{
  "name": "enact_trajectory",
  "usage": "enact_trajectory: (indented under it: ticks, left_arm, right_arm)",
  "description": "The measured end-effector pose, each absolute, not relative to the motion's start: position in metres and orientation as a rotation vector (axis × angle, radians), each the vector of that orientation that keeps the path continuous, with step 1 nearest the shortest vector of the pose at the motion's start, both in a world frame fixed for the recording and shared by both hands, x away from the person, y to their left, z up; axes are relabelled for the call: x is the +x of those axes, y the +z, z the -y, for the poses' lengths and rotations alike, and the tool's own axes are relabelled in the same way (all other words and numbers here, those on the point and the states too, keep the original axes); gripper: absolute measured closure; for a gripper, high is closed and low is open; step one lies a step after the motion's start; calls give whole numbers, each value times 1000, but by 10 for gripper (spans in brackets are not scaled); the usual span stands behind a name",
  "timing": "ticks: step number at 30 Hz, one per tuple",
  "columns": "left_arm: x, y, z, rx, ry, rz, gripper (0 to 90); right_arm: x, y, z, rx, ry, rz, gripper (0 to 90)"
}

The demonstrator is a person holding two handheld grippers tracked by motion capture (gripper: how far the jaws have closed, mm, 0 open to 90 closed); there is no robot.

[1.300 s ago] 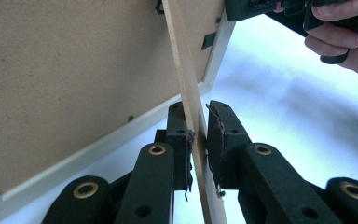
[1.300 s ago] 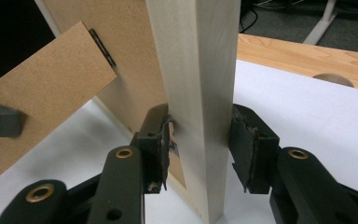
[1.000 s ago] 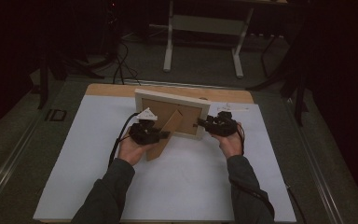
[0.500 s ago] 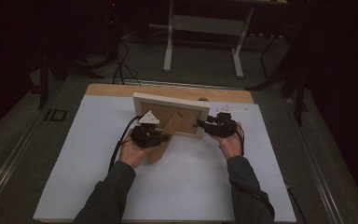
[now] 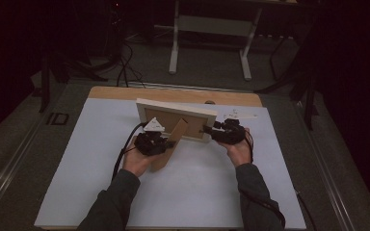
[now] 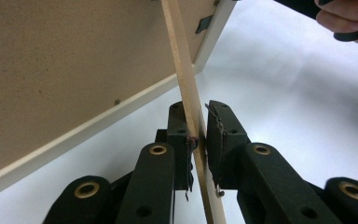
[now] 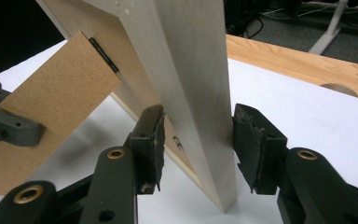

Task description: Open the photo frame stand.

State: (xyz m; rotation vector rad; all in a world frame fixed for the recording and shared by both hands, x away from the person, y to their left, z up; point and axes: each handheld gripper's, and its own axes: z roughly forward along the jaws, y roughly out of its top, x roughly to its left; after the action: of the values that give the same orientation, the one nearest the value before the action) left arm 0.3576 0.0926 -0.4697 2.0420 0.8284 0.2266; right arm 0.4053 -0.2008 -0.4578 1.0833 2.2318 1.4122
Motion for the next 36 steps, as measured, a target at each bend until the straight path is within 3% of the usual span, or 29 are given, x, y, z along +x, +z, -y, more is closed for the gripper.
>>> enact_trajectory:
  ticks: [36]
  left_arm:
    - [334, -486, -89, 2082, 283, -806, 820]
  right_arm:
    - [383, -463, 199, 973, 1410, -2255, 504]
